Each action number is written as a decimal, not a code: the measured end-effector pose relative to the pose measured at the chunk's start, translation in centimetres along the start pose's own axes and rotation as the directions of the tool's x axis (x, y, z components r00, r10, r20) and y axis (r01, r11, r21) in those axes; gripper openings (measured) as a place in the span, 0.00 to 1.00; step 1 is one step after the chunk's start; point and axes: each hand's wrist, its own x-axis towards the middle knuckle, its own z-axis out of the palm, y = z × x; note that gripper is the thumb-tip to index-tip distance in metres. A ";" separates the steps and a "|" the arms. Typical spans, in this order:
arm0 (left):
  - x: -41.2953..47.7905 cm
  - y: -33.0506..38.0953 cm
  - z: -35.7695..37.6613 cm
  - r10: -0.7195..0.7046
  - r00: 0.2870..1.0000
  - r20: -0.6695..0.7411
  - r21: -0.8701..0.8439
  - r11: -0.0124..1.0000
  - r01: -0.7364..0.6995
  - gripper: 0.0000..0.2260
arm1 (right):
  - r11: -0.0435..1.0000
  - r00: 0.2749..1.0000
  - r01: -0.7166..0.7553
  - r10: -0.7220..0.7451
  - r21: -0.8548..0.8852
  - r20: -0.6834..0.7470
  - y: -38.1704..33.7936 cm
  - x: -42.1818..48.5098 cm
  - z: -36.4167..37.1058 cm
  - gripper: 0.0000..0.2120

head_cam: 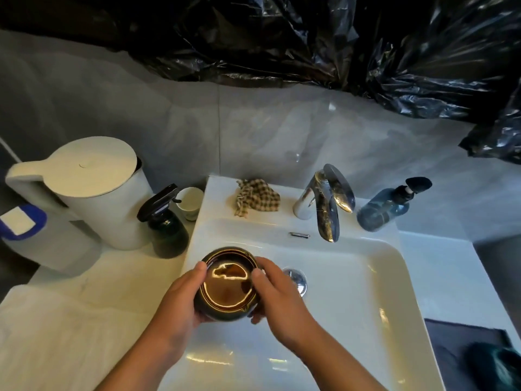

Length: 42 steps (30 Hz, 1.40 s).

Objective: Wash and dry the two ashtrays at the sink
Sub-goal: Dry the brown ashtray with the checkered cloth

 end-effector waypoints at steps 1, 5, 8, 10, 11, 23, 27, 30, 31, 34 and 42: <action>-0.7 -0.5 0.3 -0.007 1.000 0.022 0.029 1.000 0.007 0.22 | 0.999 0.999 -0.021 0.021 0.024 -0.028 0.5 -1.4 -0.1 0.13; -3.8 -2.5 1.8 -0.073 0.983 0.170 0.063 0.996 0.063 0.26 | 0.996 0.990 -0.054 0.063 0.077 -0.123 2.3 -5.8 -1.3 0.13; -5.9 -4.0 3.2 -0.029 0.971 0.238 0.130 0.991 -0.002 0.19 | 0.985 0.976 -0.064 0.096 0.160 -0.196 3.3 -9.1 -2.4 0.11; -7.0 -5.0 4.4 0.007 0.967 0.256 0.199 0.978 -0.060 0.11 | 0.972 0.961 -0.090 0.142 0.219 -0.238 4.1 -11.5 -3.0 0.09; -7.6 -5.5 5.1 0.013 0.964 0.265 0.235 0.969 -0.077 0.09 | 0.965 0.950 -0.110 0.172 0.237 -0.262 4.6 -12.7 -3.3 0.09; -11.7 -10.5 14.9 -0.091 0.807 0.584 0.419 0.885 -0.203 0.08 | 0.890 0.779 -0.107 0.353 0.444 -0.519 12.1 -24.4 -8.8 0.05; -13.0 -12.4 17.7 -0.120 0.810 0.574 0.478 0.852 -0.213 0.08 | 0.885 0.739 -0.114 0.379 0.452 -0.556 13.8 -26.3 -10.4 0.05; -13.8 -13.6 20.0 -0.109 0.825 0.555 0.480 0.852 -0.210 0.06 | 0.884 0.738 -0.101 0.375 0.457 -0.561 14.9 -27.7 -12.4 0.05; -14.0 -14.0 20.9 -0.103 0.830 0.548 0.476 0.854 -0.208 0.06 | 0.884 0.740 -0.093 0.370 0.459 -0.561 15.3 -28.2 -13.3 0.04; -15.0 -15.4 23.6 -0.071 0.840 0.539 0.469 0.853 -0.229 0.06 | 0.887 0.756 -0.084 0.354 0.454 -0.551 16.9 -29.5 -16.2 0.04; -20.0 -21.2 32.9 -0.047 0.881 0.471 0.500 0.837 -0.223 0.09 | 0.896 0.818 -0.115 0.331 0.429 -0.471 22.8 -35.0 -25.9 0.05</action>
